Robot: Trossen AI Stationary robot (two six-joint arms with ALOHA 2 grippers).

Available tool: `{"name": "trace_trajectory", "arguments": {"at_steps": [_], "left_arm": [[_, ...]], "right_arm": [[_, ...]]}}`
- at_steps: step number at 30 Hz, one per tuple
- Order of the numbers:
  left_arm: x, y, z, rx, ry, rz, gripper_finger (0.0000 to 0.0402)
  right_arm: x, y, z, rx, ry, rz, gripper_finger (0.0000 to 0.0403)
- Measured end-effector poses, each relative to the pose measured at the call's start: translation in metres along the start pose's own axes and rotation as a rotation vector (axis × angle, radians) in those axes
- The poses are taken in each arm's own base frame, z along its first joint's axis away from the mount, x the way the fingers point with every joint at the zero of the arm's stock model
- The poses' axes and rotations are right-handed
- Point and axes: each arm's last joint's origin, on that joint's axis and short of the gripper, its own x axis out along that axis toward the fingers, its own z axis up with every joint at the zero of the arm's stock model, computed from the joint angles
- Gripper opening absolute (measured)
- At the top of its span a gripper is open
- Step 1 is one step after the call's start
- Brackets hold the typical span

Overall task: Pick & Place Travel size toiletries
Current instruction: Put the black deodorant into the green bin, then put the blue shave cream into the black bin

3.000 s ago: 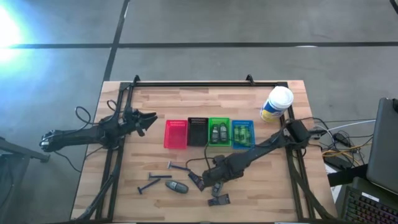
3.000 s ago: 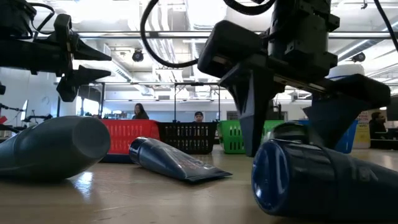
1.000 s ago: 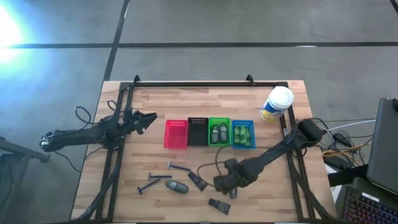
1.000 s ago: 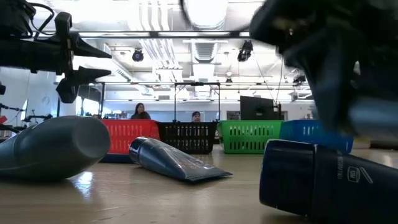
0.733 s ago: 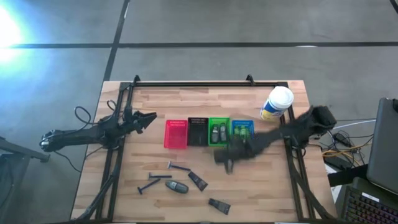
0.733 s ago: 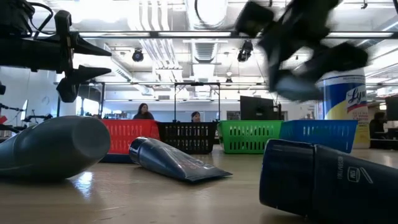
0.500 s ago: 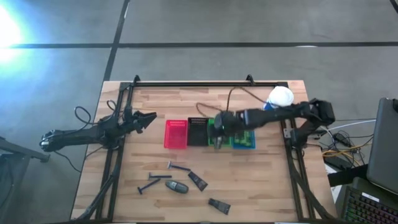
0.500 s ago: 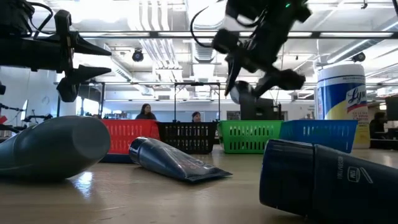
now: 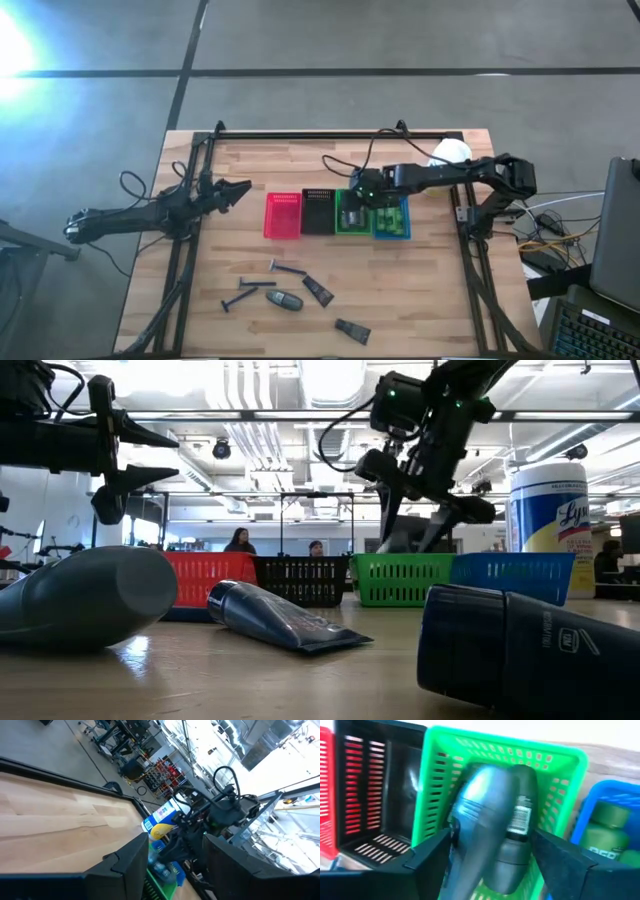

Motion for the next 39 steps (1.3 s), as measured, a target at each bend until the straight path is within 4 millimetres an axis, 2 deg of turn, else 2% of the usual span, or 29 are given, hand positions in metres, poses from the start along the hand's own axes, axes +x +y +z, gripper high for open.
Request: {"name": "trace_trajectory", "arguments": {"at_steps": [4, 7, 9, 13, 17, 19, 23, 27, 30, 34, 39], "left_arm": [[0.000, -0.001, 0.001, -0.004, -0.006, -0.007, 0.0193], [0.000, -0.001, 0.001, -0.002, -0.006, -0.008, 0.0193], [0.000, -0.001, 0.001, -0.002, -0.006, -0.007, 0.0193], [0.000, -0.001, 0.001, -0.001, -0.006, -0.007, 0.0193], [0.000, -0.001, 0.000, 0.000, 0.004, -0.019, 0.0193], [0.000, -0.001, 0.000, 0.000, 0.011, -0.025, 0.0193], [0.000, -0.001, 0.000, 0.037, 0.012, -0.025, 0.0193], [0.000, -0.001, 0.000, 0.069, 0.016, -0.030, 0.0193], [0.000, -0.002, 0.000, 0.070, 0.031, -0.044, 0.0193], [0.000, -0.002, -0.001, 0.070, 0.054, -0.065, 0.0193], [0.000, -0.003, -0.001, 0.071, 0.059, -0.068, 0.0193]], "right_arm": [[-0.001, 0.002, -0.007, -0.027, 0.001, -0.006, 0.0303], [-0.010, 0.016, -0.020, -0.086, -0.012, 0.040, 0.0321], [-0.016, 0.026, -0.036, -0.155, 0.001, 0.074, 0.0331], [-0.024, 0.038, -0.086, -0.392, 0.081, 0.131, 0.0344], [-0.030, 0.036, -0.149, -0.665, 0.154, 0.214, 0.0349], [-0.031, 0.035, -0.178, -0.749, 0.147, 0.288, 0.0348], [-0.021, 0.037, -0.220, -0.787, 0.131, 0.368, 0.0341], [0.006, 0.044, -0.244, -0.772, 0.139, 0.319, 0.0338], [0.021, 0.055, -0.264, -0.847, 0.150, 0.319, 0.0341], [0.024, 0.073, -0.290, -0.951, 0.156, 0.291, 0.0348], [0.019, 0.087, -0.313, -1.029, 0.065, 0.174, 0.0346]]}}
